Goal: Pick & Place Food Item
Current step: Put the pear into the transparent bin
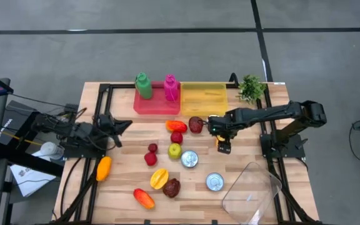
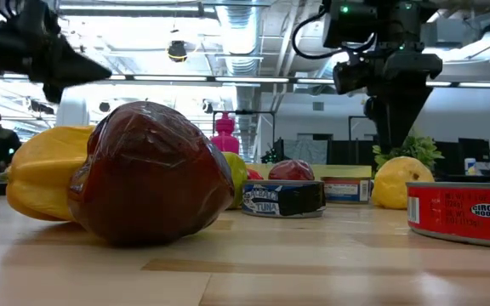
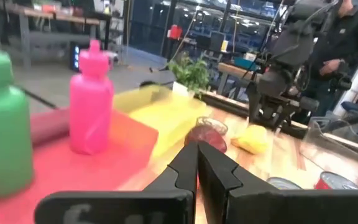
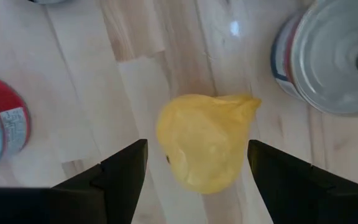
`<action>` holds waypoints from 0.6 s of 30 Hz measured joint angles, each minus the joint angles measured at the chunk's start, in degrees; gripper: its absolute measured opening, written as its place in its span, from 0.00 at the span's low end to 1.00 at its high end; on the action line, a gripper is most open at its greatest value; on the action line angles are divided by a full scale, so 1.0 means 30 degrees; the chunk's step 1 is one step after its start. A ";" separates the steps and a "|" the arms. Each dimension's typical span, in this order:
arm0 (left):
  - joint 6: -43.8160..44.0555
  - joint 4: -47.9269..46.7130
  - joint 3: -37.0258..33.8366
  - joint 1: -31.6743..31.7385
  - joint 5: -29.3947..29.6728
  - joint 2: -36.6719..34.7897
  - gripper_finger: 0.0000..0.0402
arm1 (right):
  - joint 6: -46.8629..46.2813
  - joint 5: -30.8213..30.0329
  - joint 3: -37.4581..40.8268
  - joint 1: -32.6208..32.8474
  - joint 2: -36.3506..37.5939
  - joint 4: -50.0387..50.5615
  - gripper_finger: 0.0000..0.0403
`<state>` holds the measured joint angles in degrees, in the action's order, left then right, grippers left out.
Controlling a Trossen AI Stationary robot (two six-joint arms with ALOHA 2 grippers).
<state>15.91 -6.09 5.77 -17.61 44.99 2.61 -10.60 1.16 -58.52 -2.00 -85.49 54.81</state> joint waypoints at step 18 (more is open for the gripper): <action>0.0856 0.3006 -0.1628 0.0036 0.1719 0.0606 0.00 | 0.1354 -0.0362 0.0034 -0.0212 0.0000 -0.0043 0.98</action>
<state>18.48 2.93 0.89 -17.50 50.14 4.43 -6.53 0.07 -58.42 -2.64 -85.49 54.68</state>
